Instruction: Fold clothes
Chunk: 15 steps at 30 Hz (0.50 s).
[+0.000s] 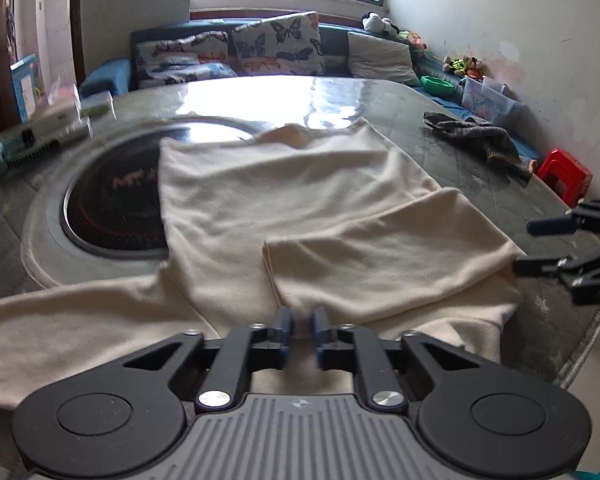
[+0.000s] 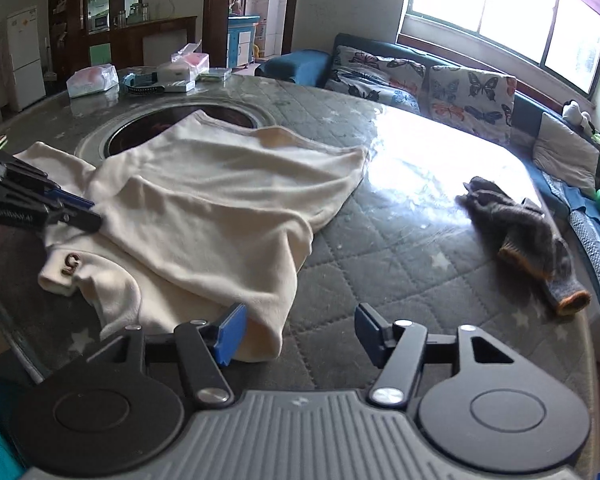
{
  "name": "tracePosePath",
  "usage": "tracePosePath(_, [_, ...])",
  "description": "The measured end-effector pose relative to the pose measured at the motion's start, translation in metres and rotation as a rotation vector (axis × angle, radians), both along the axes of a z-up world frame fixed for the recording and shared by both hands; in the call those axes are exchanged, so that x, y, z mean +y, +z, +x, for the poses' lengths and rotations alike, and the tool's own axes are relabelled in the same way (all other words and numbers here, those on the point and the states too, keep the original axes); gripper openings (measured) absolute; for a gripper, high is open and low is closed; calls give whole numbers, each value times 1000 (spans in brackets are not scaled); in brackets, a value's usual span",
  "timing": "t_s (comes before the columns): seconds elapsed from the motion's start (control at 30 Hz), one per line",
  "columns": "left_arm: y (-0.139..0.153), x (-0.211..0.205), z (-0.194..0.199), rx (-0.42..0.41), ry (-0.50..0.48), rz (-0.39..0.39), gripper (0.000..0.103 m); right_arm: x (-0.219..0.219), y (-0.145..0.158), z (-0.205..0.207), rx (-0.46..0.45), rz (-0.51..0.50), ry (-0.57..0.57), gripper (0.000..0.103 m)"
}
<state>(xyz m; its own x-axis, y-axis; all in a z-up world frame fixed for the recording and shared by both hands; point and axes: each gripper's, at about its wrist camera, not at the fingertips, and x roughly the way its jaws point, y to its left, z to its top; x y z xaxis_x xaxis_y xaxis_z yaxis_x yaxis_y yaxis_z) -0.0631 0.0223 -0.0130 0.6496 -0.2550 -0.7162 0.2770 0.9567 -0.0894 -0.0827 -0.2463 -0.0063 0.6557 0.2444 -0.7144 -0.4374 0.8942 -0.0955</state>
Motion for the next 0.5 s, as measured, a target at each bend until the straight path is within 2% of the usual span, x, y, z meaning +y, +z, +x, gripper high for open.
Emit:
tracePosePath(0.2, [44, 5, -5, -103, 18, -14, 2, 5, -13, 0, -22, -13, -11, 61])
tracePosePath(0.27, [57, 8, -7, -137, 16, -18, 2, 4, -15, -1, -42, -44, -26, 61])
tracePosePath(0.37, [59, 11, -5, -122, 5, -47, 3, 1, -15, -4, -57, -54, -30, 61])
tracePosePath(0.43, [45, 12, -2, -74, 14, -46, 6, 0, -13, -4, -58, -37, -25, 61])
tracePosePath(0.47, [38, 12, 0, -50, 19, -46, 12, 0, -12, -4, -58, -28, -22, 61])
tracePosePath(0.5, [32, 10, 0, -36, 29, -42, 26, 0, -12, -4, -58, -18, -19, 62])
